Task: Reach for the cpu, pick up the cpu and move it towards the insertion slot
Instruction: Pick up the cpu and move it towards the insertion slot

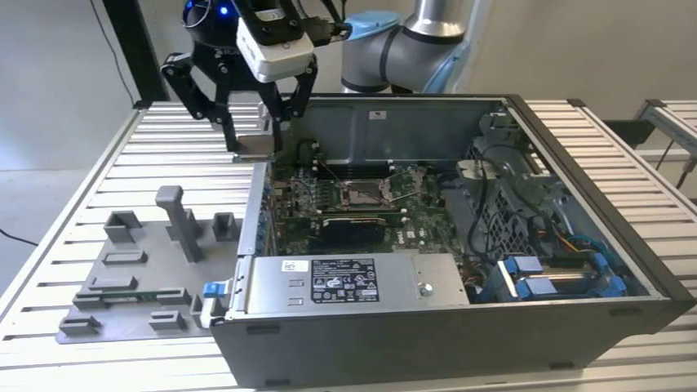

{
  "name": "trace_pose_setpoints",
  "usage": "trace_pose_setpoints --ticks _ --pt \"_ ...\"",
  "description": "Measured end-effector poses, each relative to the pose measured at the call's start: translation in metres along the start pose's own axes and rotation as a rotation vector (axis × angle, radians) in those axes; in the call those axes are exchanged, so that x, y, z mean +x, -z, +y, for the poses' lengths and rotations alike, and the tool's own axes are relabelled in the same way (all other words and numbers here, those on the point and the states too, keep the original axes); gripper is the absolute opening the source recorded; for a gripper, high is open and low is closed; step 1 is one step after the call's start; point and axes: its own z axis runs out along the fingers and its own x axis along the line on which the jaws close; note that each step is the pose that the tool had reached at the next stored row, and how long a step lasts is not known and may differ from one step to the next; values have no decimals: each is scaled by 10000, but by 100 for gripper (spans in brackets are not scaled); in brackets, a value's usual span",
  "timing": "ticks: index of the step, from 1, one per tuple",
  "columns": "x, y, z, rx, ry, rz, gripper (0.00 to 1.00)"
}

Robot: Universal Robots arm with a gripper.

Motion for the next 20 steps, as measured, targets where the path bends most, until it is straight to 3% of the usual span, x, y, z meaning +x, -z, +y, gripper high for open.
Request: trace_pose_setpoints --ticks 20 --pt "-893 1 -11 0 5 1 0"
